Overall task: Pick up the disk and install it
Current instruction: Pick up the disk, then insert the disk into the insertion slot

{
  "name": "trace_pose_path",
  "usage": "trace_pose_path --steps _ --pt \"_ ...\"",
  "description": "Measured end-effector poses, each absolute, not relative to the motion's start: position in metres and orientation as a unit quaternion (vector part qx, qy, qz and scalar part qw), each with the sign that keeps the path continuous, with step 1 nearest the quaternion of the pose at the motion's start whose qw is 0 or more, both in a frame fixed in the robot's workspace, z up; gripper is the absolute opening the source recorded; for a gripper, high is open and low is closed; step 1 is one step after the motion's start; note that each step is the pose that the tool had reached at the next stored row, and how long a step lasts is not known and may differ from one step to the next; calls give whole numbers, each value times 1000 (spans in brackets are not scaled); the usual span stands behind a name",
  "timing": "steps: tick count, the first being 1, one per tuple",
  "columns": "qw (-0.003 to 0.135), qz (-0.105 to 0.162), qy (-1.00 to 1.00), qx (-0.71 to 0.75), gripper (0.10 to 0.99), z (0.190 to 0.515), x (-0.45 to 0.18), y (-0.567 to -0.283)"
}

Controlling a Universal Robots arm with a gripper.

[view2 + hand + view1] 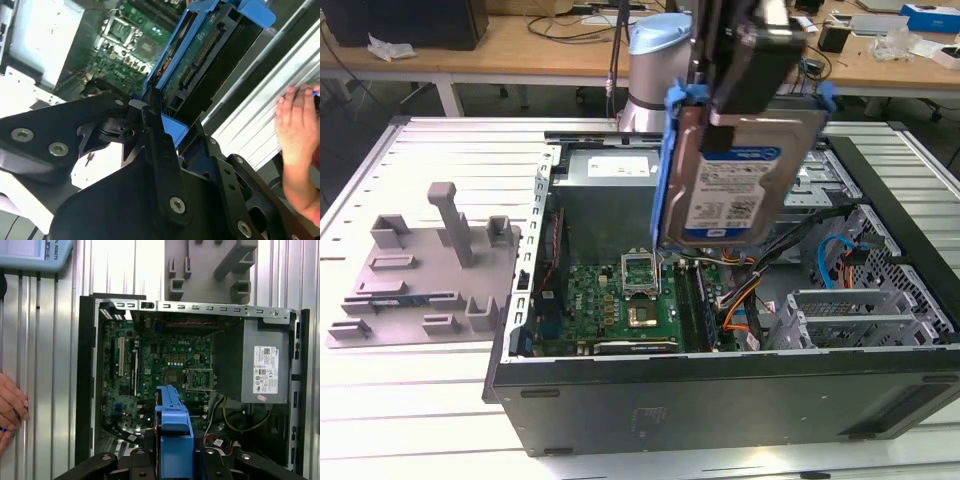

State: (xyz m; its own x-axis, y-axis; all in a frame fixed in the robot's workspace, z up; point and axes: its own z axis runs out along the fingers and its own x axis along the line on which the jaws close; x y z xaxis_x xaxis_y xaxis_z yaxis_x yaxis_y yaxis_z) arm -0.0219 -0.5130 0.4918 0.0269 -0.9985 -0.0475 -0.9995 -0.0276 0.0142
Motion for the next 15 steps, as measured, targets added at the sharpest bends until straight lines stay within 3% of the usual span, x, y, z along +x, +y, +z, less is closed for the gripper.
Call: trace_pose_path --steps 6,15 --pt "11 22 697 -717 369 492 25 -534" --pt "11 22 697 -716 369 492 27 -534"
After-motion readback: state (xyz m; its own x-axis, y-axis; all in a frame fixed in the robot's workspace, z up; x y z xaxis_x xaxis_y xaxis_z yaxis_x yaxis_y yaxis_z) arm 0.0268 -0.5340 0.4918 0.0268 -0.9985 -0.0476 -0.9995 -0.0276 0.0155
